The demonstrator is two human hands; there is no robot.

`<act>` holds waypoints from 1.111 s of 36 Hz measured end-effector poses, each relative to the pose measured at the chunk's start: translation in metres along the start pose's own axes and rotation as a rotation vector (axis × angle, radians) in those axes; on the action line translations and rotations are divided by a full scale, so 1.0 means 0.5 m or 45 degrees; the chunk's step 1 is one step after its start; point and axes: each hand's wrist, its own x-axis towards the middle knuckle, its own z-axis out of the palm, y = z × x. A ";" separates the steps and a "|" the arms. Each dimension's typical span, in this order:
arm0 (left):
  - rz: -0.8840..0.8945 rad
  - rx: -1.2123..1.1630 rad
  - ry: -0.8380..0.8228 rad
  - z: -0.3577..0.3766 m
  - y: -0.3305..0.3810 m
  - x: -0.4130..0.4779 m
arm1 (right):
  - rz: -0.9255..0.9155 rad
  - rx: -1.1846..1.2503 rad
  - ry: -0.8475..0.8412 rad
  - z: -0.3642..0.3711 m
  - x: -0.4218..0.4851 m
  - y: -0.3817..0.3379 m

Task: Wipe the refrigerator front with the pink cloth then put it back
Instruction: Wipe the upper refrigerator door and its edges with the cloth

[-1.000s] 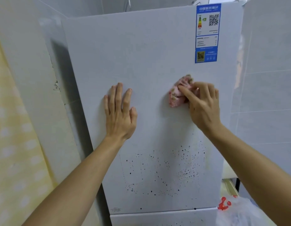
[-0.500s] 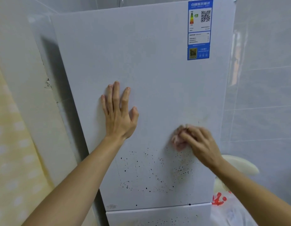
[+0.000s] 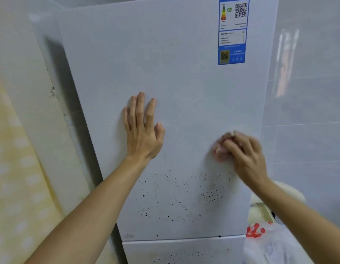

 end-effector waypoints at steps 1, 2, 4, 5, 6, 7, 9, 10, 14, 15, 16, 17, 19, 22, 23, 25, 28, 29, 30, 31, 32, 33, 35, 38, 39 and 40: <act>-0.001 -0.003 0.005 0.003 0.004 -0.002 | -0.052 -0.010 -0.063 0.000 -0.048 0.000; -0.009 -0.006 0.011 0.005 0.008 -0.003 | -0.096 -0.014 -0.129 -0.001 -0.087 0.002; -0.036 -0.014 0.026 0.008 0.014 -0.003 | -0.144 0.004 -0.259 -0.007 -0.127 0.010; -0.046 -0.016 0.035 0.009 0.017 -0.003 | -0.158 0.010 -0.303 -0.010 -0.129 0.015; -0.053 -0.016 0.043 0.010 0.021 -0.002 | -0.179 0.015 -0.334 -0.014 -0.123 0.020; -0.059 -0.014 0.047 0.010 0.024 -0.001 | -0.205 0.021 -0.353 -0.019 -0.111 0.024; -0.064 -0.019 0.045 0.009 0.028 -0.001 | -0.211 0.038 -0.338 -0.030 -0.076 0.032; -0.067 -0.019 0.047 0.009 0.029 -0.002 | -0.165 0.045 -0.293 -0.035 -0.053 0.038; -0.047 0.013 0.071 0.009 0.035 -0.002 | 0.099 0.036 -0.059 -0.053 0.100 0.064; -0.019 0.023 0.067 0.010 0.036 -0.003 | 0.144 0.043 -0.007 -0.058 0.146 0.068; 0.014 0.034 0.057 0.011 0.036 -0.003 | 0.184 0.058 0.039 -0.064 0.189 0.073; 0.042 0.044 0.044 0.011 0.035 -0.003 | 0.225 0.078 0.072 -0.070 0.227 0.077; 0.055 0.053 0.031 0.010 0.030 -0.003 | 0.315 0.103 0.100 -0.075 0.276 0.081; 0.035 0.063 0.017 0.009 0.022 -0.004 | 0.386 0.056 0.134 -0.063 0.269 0.063; 0.033 0.065 0.014 0.010 0.021 -0.006 | 0.373 0.039 0.144 -0.055 0.247 0.054; 0.027 0.061 0.012 0.011 0.023 -0.007 | 0.308 0.028 0.124 -0.036 0.183 0.031; 0.017 0.057 0.013 0.011 0.029 -0.006 | 0.137 0.057 0.010 -0.008 0.044 0.000; 0.014 0.059 0.011 0.010 0.031 -0.006 | 0.073 0.073 -0.042 -0.003 -0.006 -0.008; 0.009 0.060 0.006 0.010 0.033 -0.007 | 0.010 0.083 -0.102 0.000 -0.054 -0.014; 0.002 0.061 0.002 0.010 0.034 -0.008 | -0.045 0.088 -0.168 0.000 -0.093 -0.018; -0.004 0.064 -0.002 0.010 0.036 -0.009 | -0.091 0.089 -0.230 -0.002 -0.122 -0.019; -0.010 0.067 -0.005 0.009 0.038 -0.009 | -0.123 0.092 -0.287 -0.005 -0.138 -0.019; -0.016 0.070 -0.010 0.009 0.039 -0.009 | -0.166 0.111 -0.378 -0.013 -0.136 -0.013; -0.019 0.072 -0.011 0.008 0.040 -0.008 | -0.196 0.166 -0.388 -0.025 -0.091 0.002; -0.020 0.069 -0.013 0.008 0.040 -0.008 | -0.159 0.191 -0.337 -0.029 -0.068 0.010; -0.024 0.067 -0.012 0.008 0.040 -0.008 | -0.103 0.206 -0.271 -0.033 -0.038 0.020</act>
